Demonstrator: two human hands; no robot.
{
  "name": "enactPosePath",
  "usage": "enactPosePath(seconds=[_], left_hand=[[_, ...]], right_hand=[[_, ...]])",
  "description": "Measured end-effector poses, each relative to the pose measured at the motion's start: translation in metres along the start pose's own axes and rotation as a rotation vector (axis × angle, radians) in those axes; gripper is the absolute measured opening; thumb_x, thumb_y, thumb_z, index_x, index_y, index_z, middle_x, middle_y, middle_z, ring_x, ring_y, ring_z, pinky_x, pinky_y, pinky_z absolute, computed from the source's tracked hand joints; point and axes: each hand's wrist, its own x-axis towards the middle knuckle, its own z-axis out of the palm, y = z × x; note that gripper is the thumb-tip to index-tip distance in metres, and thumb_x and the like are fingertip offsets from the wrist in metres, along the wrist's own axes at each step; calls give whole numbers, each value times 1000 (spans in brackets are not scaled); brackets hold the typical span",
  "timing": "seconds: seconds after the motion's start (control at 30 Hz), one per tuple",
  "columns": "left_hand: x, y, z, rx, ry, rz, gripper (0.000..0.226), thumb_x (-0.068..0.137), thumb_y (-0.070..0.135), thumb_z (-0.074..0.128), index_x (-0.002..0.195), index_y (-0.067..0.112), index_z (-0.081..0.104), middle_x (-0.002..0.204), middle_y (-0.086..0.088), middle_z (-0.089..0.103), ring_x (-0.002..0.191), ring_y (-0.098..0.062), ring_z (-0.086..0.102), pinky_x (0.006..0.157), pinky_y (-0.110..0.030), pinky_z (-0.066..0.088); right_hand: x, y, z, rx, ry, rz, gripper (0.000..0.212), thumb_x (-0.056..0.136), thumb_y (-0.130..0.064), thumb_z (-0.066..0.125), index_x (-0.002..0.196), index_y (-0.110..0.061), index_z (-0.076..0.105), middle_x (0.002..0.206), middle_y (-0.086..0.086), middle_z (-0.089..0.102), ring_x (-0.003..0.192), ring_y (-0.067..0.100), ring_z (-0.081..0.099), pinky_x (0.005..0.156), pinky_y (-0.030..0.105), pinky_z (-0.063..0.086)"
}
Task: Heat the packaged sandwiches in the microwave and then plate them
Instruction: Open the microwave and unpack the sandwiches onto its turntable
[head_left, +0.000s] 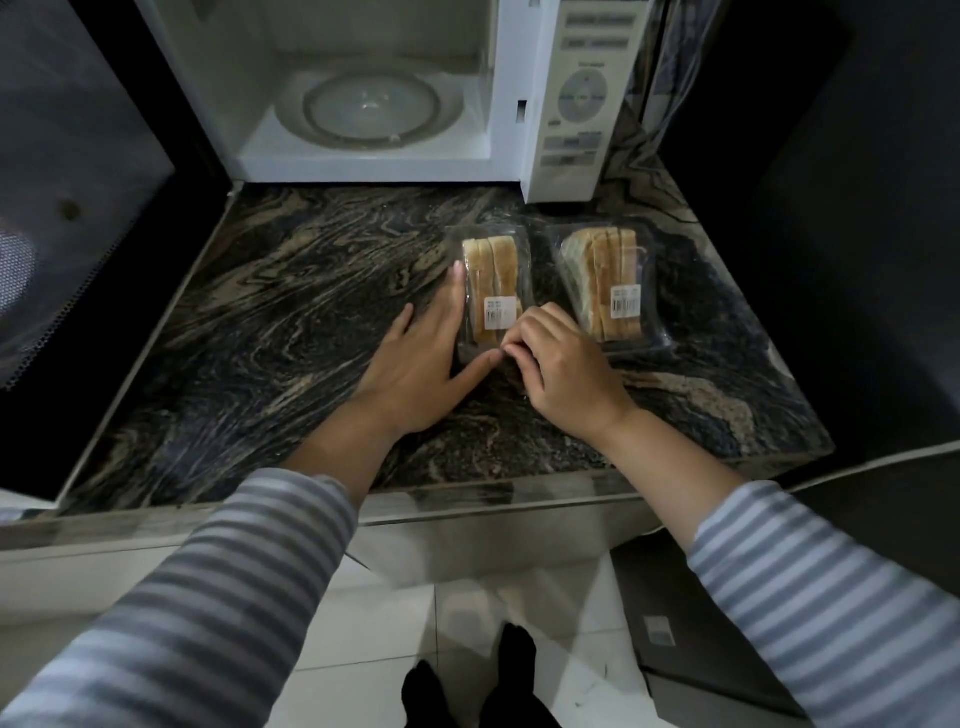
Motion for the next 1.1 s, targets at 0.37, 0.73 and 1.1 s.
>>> enactPosePath(seconds=[0.37, 0.73, 1.1], left_hand=[[1, 2, -1, 37, 25, 10, 90, 91, 61, 35, 137, 33, -36, 162, 5, -1, 147, -10, 8, 120, -44, 7], [24, 3, -36, -259, 234, 109, 67, 94, 63, 28, 150, 41, 0, 162, 3, 6, 149, -12, 6, 118, -52, 19], [84, 3, -108, -217, 106, 85, 49, 98, 54, 32, 145, 41, 36, 158, 0, 26, 146, -8, 18, 119, -28, 16]], right_hand=[[-2, 0, 1, 32, 87, 28, 14, 94, -4, 48, 85, 0, 58, 85, 12, 57, 83, 24, 51, 76, 29, 41], [-6, -12, -7, 58, 318, 302, 39, 97, -8, 43, 135, 0, 46, 136, 16, 48, 131, 26, 42, 112, 34, 33], [76, -29, 3, -38, -59, 570, 66, 91, -48, 50, 149, -28, 24, 151, 12, 31, 132, 31, 40, 101, 42, 43]])
